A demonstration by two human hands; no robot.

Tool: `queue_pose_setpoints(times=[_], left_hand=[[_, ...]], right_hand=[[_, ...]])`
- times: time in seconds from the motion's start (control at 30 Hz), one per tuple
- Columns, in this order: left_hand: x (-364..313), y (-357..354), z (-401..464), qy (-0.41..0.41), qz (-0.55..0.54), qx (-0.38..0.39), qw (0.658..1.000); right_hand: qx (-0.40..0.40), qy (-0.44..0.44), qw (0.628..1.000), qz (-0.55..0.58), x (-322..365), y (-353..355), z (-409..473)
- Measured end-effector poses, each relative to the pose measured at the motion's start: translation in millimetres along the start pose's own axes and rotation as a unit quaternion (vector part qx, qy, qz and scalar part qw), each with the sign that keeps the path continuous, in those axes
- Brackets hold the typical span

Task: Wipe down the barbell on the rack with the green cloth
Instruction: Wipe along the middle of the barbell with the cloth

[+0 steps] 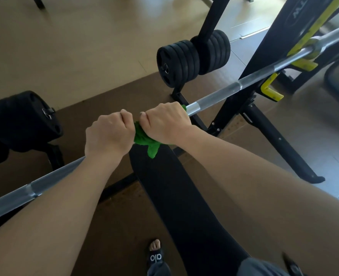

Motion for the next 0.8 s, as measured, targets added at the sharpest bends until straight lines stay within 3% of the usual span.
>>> queue_pose_setpoints(times=[0.17, 0.33, 0.47, 0.63, 0.8], left_hand=[[3, 7, -1, 0.009, 0.019, -0.023, 1.0], [2, 4, -2, 0.031, 0.084, -0.052, 0.995], [-50, -12, -3, -0.011, 0.078, -0.041, 0.996], [-143, -59, 3, 0.0, 0.097, 0.029, 0.995], [-129, -59, 6, 0.048, 0.101, 0.018, 0.994]], right_hand=[[0.021, 0.031, 0.998, -0.04, -54, 1, -12], [-0.01, -0.033, 0.999, -0.022, -153, -2, -32], [0.008, -0.01, 1.0, -0.028, -188, -11, -33], [0.156, 0.043, 0.985, 0.056, -186, -4, -24], [0.378, 0.005, 0.907, 0.187, -193, -15, -9]])
Point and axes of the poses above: each hand's wrist, its own z-axis towards the middle knuckle, its own y-axis out of the back of the hand, x = y × z, the point moved 5 cm from there along z, towards the middle knuckle, and after that the axes turned 11 degrees about y, right-handed, at the moved point
